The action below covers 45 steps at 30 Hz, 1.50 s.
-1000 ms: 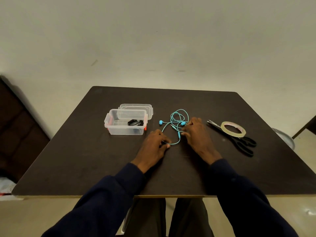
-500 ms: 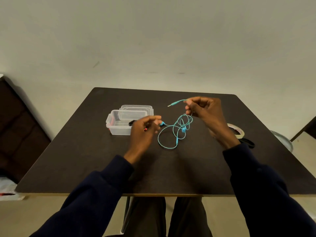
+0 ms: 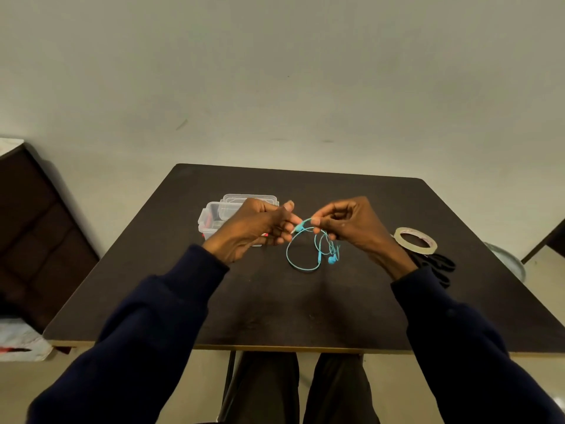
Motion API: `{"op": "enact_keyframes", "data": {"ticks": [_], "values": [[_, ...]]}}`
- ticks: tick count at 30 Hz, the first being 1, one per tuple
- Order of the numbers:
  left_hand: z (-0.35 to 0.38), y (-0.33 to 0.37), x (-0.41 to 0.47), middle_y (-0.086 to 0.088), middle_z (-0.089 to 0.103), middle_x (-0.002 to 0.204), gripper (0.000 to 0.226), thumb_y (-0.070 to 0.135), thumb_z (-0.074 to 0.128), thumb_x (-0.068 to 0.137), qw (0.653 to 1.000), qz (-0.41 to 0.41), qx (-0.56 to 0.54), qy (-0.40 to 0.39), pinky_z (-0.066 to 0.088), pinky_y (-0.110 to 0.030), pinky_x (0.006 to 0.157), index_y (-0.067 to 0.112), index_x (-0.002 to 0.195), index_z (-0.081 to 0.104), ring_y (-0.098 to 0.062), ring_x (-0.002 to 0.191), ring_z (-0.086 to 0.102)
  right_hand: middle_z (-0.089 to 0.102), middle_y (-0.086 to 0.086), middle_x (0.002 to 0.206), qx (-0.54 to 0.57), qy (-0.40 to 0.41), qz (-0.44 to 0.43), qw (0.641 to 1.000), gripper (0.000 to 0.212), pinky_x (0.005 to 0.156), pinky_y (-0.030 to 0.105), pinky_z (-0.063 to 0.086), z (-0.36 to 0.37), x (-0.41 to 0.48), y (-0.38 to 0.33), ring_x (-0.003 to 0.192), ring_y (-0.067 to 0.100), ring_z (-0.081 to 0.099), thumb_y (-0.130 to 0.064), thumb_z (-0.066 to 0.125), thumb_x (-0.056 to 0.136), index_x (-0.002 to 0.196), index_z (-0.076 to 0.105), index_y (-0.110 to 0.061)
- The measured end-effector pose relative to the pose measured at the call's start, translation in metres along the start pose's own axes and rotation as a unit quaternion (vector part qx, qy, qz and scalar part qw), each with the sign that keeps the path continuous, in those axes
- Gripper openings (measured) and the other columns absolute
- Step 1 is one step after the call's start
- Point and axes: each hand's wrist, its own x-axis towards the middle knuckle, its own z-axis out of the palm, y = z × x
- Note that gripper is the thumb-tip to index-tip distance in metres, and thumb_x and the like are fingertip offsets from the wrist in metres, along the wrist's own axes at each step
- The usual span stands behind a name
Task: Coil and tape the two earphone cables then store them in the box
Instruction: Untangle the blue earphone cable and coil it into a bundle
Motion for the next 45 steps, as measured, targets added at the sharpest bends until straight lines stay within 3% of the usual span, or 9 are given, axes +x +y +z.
{"op": "enact_keyframes", "data": {"ticks": [5,11,20,23,27,32,35,41,45], "values": [[0.006,-0.014,0.0,-0.019,0.076,0.104,0.054,0.05,0.06,0.093,0.995,-0.071,0.003,-0.064,0.062,-0.034,0.082,0.0,0.109,0.073,-0.032,0.097,0.074,0.077,0.001,0.085,-0.049,-0.022,-0.052,0.997,0.01,0.07,0.026,0.06,0.008,-0.004,0.01,0.076,0.022,0.074,-0.016,0.076,0.085,0.092,0.078,-0.01],[0.01,-0.018,0.002,-0.004,0.073,0.075,0.029,0.031,0.07,0.09,0.997,-0.036,0.046,-0.041,0.059,-0.023,0.069,0.004,0.098,0.078,-0.012,0.071,0.071,0.075,0.006,0.078,-0.049,-0.04,-0.008,0.998,0.02,0.058,0.025,0.056,0.009,-0.009,0.018,0.061,0.017,0.067,-0.029,0.075,0.086,0.094,0.077,-0.01],[-0.041,-0.024,-0.037,-0.013,0.076,0.089,0.025,0.027,0.065,0.086,0.998,-0.006,-0.059,0.015,0.062,-0.027,0.074,0.004,0.095,0.071,-0.025,0.083,0.076,0.075,0.001,0.074,-0.145,-0.05,0.059,0.986,0.012,0.068,0.034,0.061,-0.029,-0.022,0.049,0.067,0.016,0.072,-0.029,0.076,0.086,0.086,0.078,-0.017],[-0.064,-0.035,-0.051,-0.011,0.078,0.084,0.011,0.012,0.071,0.086,0.991,-0.004,0.113,0.074,0.06,-0.022,0.074,0.002,0.087,0.075,-0.021,0.079,0.076,0.076,-0.006,0.076,-0.167,-0.035,0.045,0.984,0.009,0.073,0.026,0.059,-0.034,-0.024,0.053,0.072,0.011,0.072,-0.03,0.077,0.084,0.084,0.079,-0.022],[-0.074,-0.044,-0.051,0.005,0.078,0.088,0.008,0.012,0.085,0.079,0.898,-0.048,0.434,0.047,0.056,-0.031,0.092,0.017,0.084,0.083,-0.009,0.087,0.071,0.076,-0.014,0.083,-0.164,-0.014,0.012,0.986,0.009,0.073,0.016,0.055,-0.016,-0.02,0.05,0.079,0.003,0.071,-0.028,0.079,0.082,0.089,0.08,-0.022],[-0.031,-0.045,-0.032,0.004,0.068,0.129,0.045,0.028,0.083,0.081,0.926,0.015,0.375,0.033,0.048,-0.03,0.104,0.02,0.123,0.071,-0.014,0.118,0.063,0.076,-0.013,0.078,-0.144,-0.037,0.007,0.989,0.011,0.066,0.011,0.051,0.013,-0.013,0.048,0.072,0.002,0.07,-0.023,0.081,0.081,0.09,0.082,-0.018],[0.001,-0.048,-0.015,0.0,0.065,0.135,0.047,0.029,0.075,0.089,0.94,0.064,0.336,0.021,0.048,-0.032,0.105,0.02,0.133,0.065,-0.014,0.124,0.06,0.077,-0.012,0.08,-0.141,-0.054,0.006,0.988,0.009,0.069,0.016,0.055,0.022,-0.01,0.045,0.076,0.005,0.072,-0.021,0.082,0.081,0.09,0.081,-0.021],[0.014,-0.06,-0.005,0.003,0.076,0.079,0.015,0.018,0.067,0.096,0.956,0.119,0.263,0.057,0.05,-0.015,0.076,0.014,0.092,0.08,0.001,0.077,0.068,0.076,-0.011,0.08,-0.142,-0.066,0.01,0.988,0.008,0.066,0.015,0.051,0.013,-0.012,0.046,0.074,0.004,0.069,-0.024,0.082,0.08,0.088,0.08,-0.024],[-0.007,-0.055,-0.011,-0.004,0.073,0.072,0.018,0.016,0.064,0.098,0.966,0.098,0.205,0.123,0.048,-0.016,0.058,0.017,0.087,0.077,-0.005,0.066,0.065,0.077,-0.009,0.092,-0.111,-0.069,0.027,0.991,0.016,0.079,0.015,0.052,-0.007,-0.018,0.048,0.09,0.008,0.071,-0.033,0.076,0.084,0.096,0.078,-0.022]]}}
